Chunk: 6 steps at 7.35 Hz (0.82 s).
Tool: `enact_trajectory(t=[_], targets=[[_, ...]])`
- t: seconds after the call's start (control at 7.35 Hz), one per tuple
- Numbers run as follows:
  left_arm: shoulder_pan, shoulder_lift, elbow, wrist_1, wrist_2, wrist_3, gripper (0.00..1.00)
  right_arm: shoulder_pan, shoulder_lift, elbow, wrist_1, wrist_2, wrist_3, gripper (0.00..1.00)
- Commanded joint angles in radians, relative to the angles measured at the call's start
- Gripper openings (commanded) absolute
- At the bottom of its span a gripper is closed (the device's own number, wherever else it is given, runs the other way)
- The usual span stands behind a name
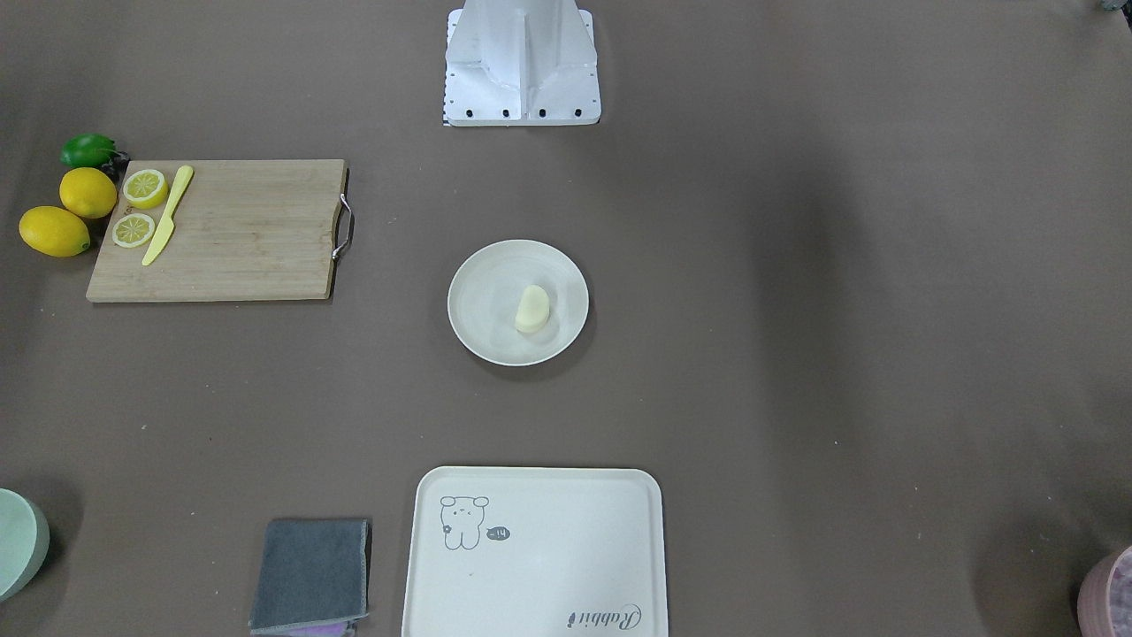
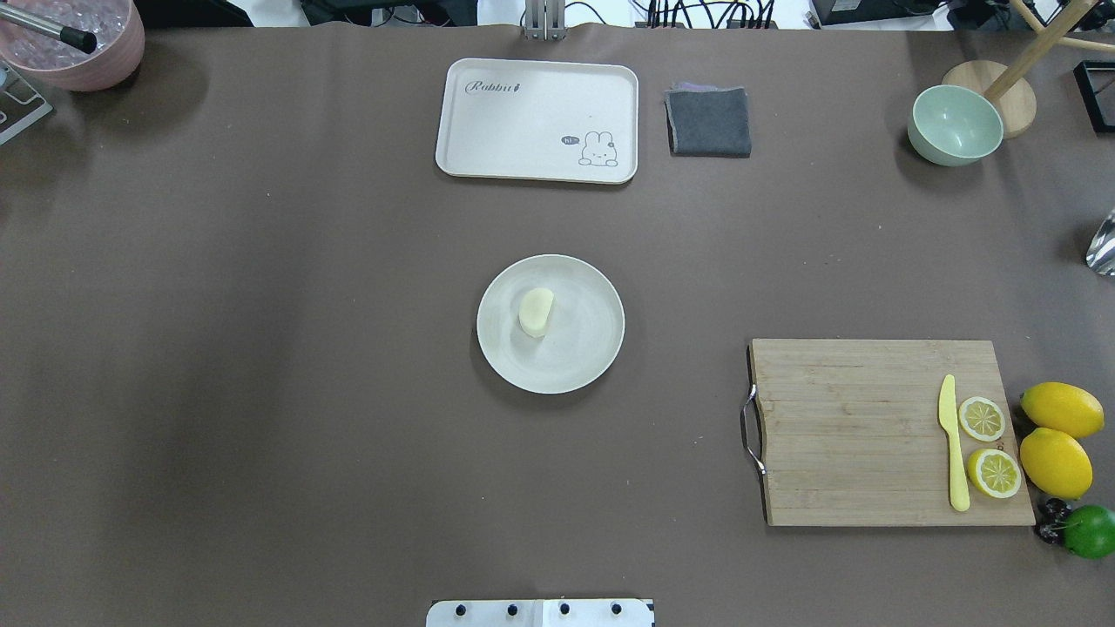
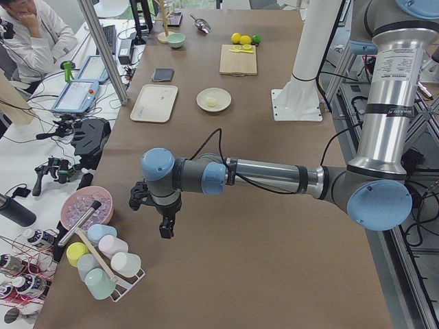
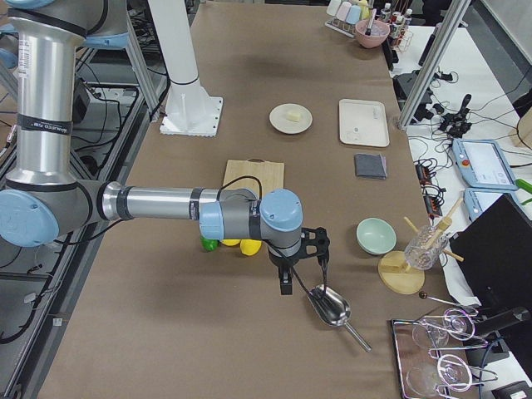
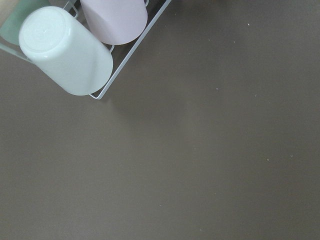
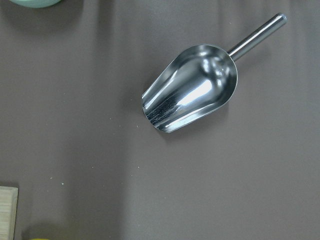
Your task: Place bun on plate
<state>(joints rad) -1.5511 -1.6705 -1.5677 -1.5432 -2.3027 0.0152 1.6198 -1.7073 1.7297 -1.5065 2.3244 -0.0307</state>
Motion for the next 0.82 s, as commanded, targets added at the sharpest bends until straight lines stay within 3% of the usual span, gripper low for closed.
enact_trajectory(t=[0.0, 0.68], targets=[[0.002, 0.0, 0.001, 0.0, 0.0, 0.0, 0.98, 0.0, 0.0, 0.004, 0.0, 0.001, 0.0, 1.0], [0.002, 0.012, 0.0, -0.002, -0.001, 0.0, 0.98, 0.0, 0.0, 0.027, 0.0, 0.013, 0.0, 1.0]])
